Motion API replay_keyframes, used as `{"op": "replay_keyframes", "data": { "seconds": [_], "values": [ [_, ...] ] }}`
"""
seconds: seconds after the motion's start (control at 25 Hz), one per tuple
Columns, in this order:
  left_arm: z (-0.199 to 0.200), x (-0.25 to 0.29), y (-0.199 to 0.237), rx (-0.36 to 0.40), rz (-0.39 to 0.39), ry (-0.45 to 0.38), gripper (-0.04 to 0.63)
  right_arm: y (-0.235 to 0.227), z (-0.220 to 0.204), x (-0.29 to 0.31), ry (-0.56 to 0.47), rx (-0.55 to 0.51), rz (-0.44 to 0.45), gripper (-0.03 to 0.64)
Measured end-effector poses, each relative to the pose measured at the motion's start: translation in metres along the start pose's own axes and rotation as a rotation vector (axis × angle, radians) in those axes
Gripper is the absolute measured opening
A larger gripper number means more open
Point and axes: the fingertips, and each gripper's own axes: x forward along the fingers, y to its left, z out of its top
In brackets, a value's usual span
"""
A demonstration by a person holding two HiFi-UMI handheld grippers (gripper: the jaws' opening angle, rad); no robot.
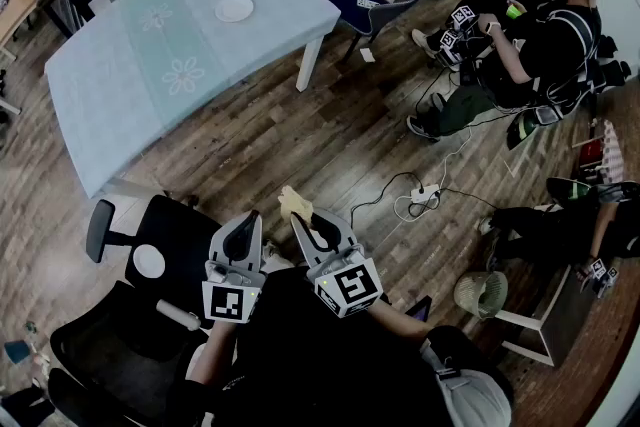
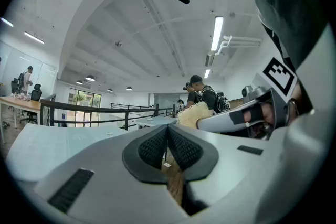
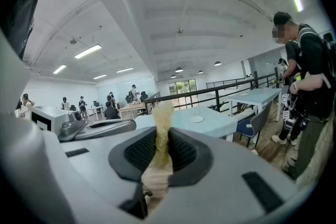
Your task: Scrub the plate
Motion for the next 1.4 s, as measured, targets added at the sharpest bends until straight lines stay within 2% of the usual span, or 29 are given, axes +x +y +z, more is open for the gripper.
{"op": "replay_keyframes", "data": {
  "seconds": [0.2, 0.32, 0.48, 0.64, 0.88, 1.12, 1.4],
  "values": [
    [-0.011, -0.009, -0.007, -0.016, -0.006, 0.034, 0.012, -0.003, -0.002, -0.014, 0.006, -0.009, -0.021, 0.063],
    [-0.003, -0.001, -0.01, 0.009, 0.004, 0.01, 0.012, -0.014, 0.003, -0.016, -0.005, -0.007, -0.022, 0.063],
    [0.008, 0.002, -0.017, 0.001, 0.074, -0.015, 0.012, -0.019, 0.0, -0.011, 0.01, 0.003, 0.04, 0.063],
    [0.004, 0.004, -0.029, -0.005, 0.12, 0.011, 0.012, -0.022, 0.007, -0.014, -0.009, -0.006, 0.098, 0.063],
    [0.004, 0.026, -0.059, -0.014, 0.12, 0.014, 0.012, -0.054, 0.01, -0.024, -0.028, 0.013, 0.114, 0.063],
    [0.01, 0.053, -0.084, 0.016, 0.113, 0.005, 0.012, -0.082, 0.022, -0.039, -0.08, 0.023, 0.137, 0.064],
    [0.005, 0.071, -0.102, 0.001, 0.145, 0.005, 0.012, -0.113, 0.017, -0.044, -0.072, 0.055, 0.132, 0.064]
  ]
}}
